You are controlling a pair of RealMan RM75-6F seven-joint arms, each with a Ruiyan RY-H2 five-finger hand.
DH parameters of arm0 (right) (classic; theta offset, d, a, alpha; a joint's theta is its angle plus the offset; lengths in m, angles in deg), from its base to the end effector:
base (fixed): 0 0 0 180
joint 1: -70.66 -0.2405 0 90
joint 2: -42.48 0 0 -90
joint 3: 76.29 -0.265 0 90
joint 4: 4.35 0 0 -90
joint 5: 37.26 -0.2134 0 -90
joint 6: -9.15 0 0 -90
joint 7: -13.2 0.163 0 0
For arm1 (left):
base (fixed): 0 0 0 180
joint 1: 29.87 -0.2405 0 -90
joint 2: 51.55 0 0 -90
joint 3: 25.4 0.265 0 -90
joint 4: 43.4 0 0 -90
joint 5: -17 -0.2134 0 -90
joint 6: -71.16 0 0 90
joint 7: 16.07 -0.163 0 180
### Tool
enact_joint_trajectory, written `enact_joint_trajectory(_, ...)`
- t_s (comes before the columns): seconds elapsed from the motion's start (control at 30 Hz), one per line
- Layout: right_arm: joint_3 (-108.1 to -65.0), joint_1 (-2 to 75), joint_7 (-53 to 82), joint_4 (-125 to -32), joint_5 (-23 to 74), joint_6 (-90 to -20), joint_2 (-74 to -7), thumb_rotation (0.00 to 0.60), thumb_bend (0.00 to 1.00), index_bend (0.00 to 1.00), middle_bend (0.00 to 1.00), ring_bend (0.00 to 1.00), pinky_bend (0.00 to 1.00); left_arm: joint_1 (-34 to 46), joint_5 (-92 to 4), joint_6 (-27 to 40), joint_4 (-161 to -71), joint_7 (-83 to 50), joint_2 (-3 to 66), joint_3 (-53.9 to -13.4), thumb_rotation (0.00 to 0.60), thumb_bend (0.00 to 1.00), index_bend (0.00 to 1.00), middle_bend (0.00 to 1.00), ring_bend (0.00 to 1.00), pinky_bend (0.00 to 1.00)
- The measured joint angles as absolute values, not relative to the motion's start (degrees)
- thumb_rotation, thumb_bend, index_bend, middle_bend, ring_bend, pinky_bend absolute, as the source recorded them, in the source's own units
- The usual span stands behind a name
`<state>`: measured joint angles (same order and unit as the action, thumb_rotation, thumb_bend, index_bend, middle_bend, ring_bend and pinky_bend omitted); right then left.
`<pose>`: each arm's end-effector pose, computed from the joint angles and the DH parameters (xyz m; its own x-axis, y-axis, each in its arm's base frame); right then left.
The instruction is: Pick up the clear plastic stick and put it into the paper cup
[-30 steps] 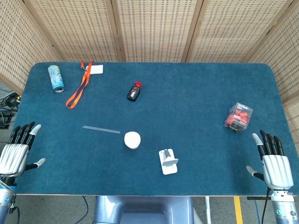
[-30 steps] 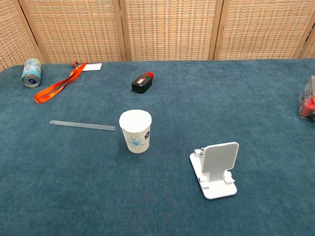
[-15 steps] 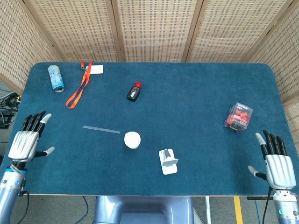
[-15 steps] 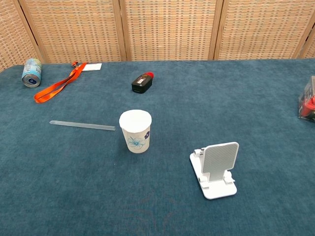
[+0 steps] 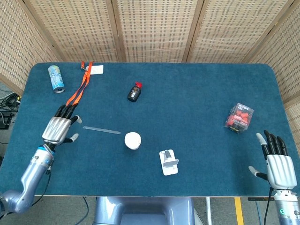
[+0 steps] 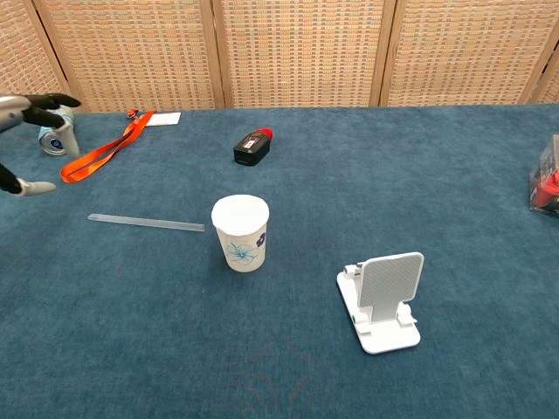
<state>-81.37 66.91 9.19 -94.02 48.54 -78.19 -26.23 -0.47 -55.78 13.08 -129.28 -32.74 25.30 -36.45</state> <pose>-0.3213 -0.2028 0.1499 0.4257 0.0651 0.9025 -0.9048 0.0171 0.4256 -0.2388 0.3485 0.0569 0.5307 0.1652 0.8313 0.8382 -0.2474 -0.4860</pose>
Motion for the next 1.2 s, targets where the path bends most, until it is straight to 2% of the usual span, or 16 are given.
enact_joint_trajectory(0.33, -82.0, 66.6, 11.8, -92.5, 47.0, -77.0, -26.3, 0.6, 0.05, 0.0, 0.0, 0.0, 0.0, 6.5, -48.7, 21.0, -122.0, -37.3, 33.5, -37.4, 0.6, 0.39, 0.45, 0.0, 0.0, 0.0)
enact_joint_trajectory(0.67, -82.9, 66.4, 14.2, -91.4, 45.1, -76.1, -26.0, 0.6, 0.05, 0.0, 0.0, 0.0, 0.0, 13.4, -41.3, 27.0, -114.1, -41.6, 39.7, -37.7, 0.6, 0.39, 0.47, 0.0, 0.0, 0.0)
enact_joint_trajectory(1.2, -83.1, 66.2, 15.3, -90.4, 44.6, -75.6, -26.2, 0.6, 0.05, 0.0, 0.0, 0.0, 0.0, 15.1, -40.3, 26.4, -114.1, -43.7, 41.0, -34.5, 0.6, 0.39, 0.48, 0.0, 0.0, 0.0)
